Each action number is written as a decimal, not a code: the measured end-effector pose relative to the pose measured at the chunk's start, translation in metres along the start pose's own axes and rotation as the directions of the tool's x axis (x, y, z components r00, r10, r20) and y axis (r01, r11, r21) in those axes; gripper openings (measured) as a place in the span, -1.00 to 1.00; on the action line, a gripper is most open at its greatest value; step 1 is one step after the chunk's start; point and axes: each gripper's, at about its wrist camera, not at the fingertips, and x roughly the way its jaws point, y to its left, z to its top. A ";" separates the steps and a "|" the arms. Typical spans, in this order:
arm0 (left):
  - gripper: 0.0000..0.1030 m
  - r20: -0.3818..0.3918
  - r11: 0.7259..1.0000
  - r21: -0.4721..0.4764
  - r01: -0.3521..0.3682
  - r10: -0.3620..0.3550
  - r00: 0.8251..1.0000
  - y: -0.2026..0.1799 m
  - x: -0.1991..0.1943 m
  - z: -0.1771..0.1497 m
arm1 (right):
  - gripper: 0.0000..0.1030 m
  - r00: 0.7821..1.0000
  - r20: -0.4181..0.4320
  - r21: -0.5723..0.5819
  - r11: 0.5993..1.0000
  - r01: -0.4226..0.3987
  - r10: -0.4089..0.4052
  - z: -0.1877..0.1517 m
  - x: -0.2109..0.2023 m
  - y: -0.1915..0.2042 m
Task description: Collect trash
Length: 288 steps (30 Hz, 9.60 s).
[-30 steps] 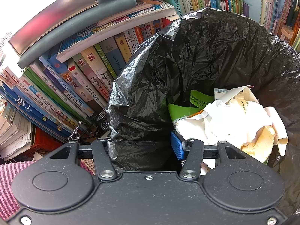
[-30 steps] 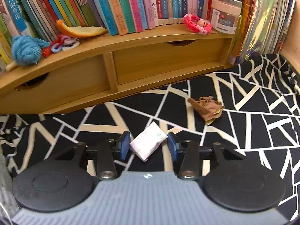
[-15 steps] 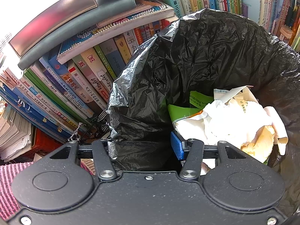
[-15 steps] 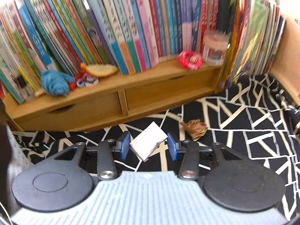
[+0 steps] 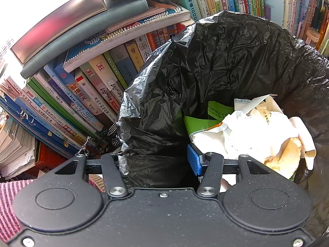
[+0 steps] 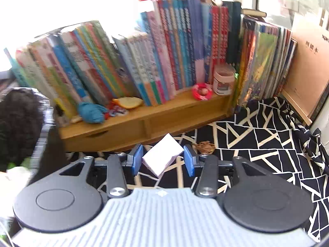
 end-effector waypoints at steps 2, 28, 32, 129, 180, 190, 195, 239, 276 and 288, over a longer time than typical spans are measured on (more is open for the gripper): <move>-0.01 0.001 1.000 0.000 0.000 0.000 1.000 0.000 0.000 0.000 | -0.07 1.000 0.017 -0.009 1.000 -0.026 0.026 0.001 -0.015 0.007; -0.02 0.012 1.000 0.004 0.004 -0.004 1.000 0.000 -0.002 -0.001 | 0.00 0.849 0.224 -0.134 0.878 -0.460 0.479 -0.013 -0.094 0.063; -0.02 0.012 1.000 0.004 0.004 -0.004 1.000 0.000 -0.002 -0.001 | 0.00 0.848 0.202 -0.148 0.871 -0.468 0.490 -0.017 -0.090 0.067; -0.01 0.015 0.999 0.037 -0.024 0.023 1.000 -0.004 -0.001 -0.003 | -0.32 0.987 -0.022 0.045 0.986 0.159 -0.158 -0.008 0.101 -0.039; -0.01 0.031 0.998 0.058 0.012 -0.014 0.999 -0.006 -0.008 -0.005 | -0.19 0.941 0.025 -0.286 0.904 -0.318 0.339 -0.037 -0.078 0.119; 0.00 0.065 0.998 0.052 0.046 -0.049 0.997 0.000 -0.025 -0.006 | 0.37 0.949 0.017 -0.282 0.912 -0.299 0.316 -0.040 -0.082 0.125; 0.04 0.095 0.997 0.041 0.061 -0.065 0.993 0.003 -0.038 -0.005 | 0.55 0.952 0.041 -0.275 0.919 -0.281 0.304 -0.038 -0.090 0.125; 0.53 0.154 0.946 0.212 0.247 -0.282 0.947 -0.063 -0.096 -0.010 | 1.00 0.988 0.124 0.008 0.995 -0.099 0.097 -0.038 -0.115 0.053; 0.73 0.098 0.952 0.230 0.201 -0.228 0.969 -0.100 -0.082 0.000 | 1.00 0.994 0.073 0.054 0.995 -0.082 0.078 -0.044 -0.104 0.041; 0.74 0.099 0.957 0.213 0.198 -0.223 0.970 -0.098 -0.081 0.000 | 1.00 0.993 0.083 0.049 0.995 -0.088 0.084 -0.045 -0.105 0.041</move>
